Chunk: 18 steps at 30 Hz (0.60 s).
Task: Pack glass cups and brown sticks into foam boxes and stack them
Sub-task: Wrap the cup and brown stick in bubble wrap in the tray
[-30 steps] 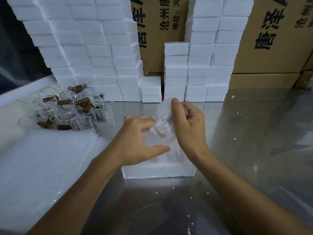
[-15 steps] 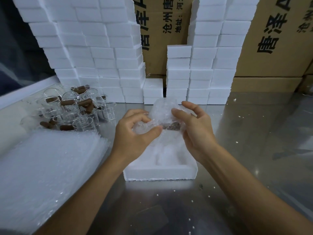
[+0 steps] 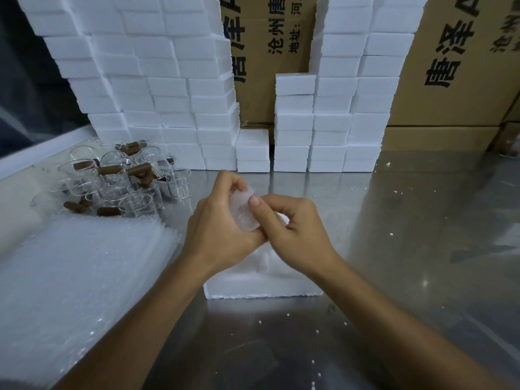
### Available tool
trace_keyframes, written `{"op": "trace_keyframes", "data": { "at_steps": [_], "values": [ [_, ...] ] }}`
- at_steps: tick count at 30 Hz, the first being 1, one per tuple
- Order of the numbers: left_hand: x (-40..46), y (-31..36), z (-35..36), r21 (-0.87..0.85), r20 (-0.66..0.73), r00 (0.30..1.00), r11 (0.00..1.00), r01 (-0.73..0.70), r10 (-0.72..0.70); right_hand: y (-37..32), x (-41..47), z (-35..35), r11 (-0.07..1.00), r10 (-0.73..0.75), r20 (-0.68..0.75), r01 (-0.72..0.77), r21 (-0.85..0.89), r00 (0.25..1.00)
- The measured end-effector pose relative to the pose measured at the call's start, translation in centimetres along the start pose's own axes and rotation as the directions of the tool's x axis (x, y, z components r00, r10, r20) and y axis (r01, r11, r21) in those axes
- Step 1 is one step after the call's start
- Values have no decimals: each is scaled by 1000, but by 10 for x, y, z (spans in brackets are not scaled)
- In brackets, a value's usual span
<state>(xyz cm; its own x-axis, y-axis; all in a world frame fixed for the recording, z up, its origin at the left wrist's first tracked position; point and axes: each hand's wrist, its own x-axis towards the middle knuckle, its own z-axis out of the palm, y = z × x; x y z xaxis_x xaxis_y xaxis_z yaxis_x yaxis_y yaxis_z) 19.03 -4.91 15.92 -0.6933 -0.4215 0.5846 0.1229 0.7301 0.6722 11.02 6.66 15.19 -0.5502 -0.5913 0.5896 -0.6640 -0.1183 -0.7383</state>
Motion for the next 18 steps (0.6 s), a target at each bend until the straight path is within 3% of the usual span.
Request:
{"op": "trace_keyframes", "data": {
  "at_steps": [4, 7, 12, 18],
  "values": [
    [0, 0, -4, 39, 35, 997, 997, -71, 69, -6, -2, 7, 989, -105, 57, 111, -97, 993],
    [0, 2, -4, 30, 39, 995, 995, -93, 92, -9, -1, 4, 990, -109, 70, 115, -85, 992],
    [0, 5, -4, -51, 95, 990, 994, -99, 103, -8, -1, 2, 999, -45, 93, 47, -27, 995],
    [3, 2, 0, -241, 155, 988, 970, 32, 6, -4, 3, -7, 996, 53, 186, -65, 55, 981]
  ]
}}
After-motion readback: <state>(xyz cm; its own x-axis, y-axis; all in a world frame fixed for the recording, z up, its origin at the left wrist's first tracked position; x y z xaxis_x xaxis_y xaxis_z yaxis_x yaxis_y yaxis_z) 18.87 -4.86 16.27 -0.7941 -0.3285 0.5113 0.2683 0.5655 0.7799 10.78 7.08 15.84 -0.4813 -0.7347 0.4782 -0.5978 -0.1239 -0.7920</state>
